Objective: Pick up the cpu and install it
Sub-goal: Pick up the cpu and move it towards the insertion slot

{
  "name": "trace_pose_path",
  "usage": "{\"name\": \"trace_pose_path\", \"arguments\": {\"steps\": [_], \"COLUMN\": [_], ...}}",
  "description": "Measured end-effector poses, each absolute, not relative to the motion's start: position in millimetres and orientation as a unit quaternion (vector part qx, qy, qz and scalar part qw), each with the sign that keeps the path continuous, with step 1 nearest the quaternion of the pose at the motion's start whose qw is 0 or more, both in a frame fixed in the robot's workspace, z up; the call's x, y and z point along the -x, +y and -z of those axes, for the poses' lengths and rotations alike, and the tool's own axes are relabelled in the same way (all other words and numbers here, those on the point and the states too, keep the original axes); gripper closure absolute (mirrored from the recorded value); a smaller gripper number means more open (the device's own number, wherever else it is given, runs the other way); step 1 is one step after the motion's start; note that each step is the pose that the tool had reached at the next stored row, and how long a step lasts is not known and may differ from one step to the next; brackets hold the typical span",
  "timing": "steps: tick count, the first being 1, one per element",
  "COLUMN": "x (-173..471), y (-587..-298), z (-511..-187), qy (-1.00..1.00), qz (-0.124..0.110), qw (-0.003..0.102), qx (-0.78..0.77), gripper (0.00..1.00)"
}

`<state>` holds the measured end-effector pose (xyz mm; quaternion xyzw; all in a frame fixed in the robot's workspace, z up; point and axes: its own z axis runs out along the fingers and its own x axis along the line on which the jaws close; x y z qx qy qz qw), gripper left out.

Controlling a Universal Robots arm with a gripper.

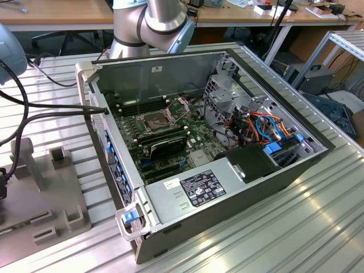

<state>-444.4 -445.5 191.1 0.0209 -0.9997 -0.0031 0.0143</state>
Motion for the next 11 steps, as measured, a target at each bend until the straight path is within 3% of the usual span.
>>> {"name": "trace_pose_path", "arguments": {"steps": [11], "x": [444.3], "y": [-445.5], "z": [-220.0], "qy": [-1.0], "qz": [0.003], "qw": [0.014], "qx": [-0.021], "gripper": [0.45]}}
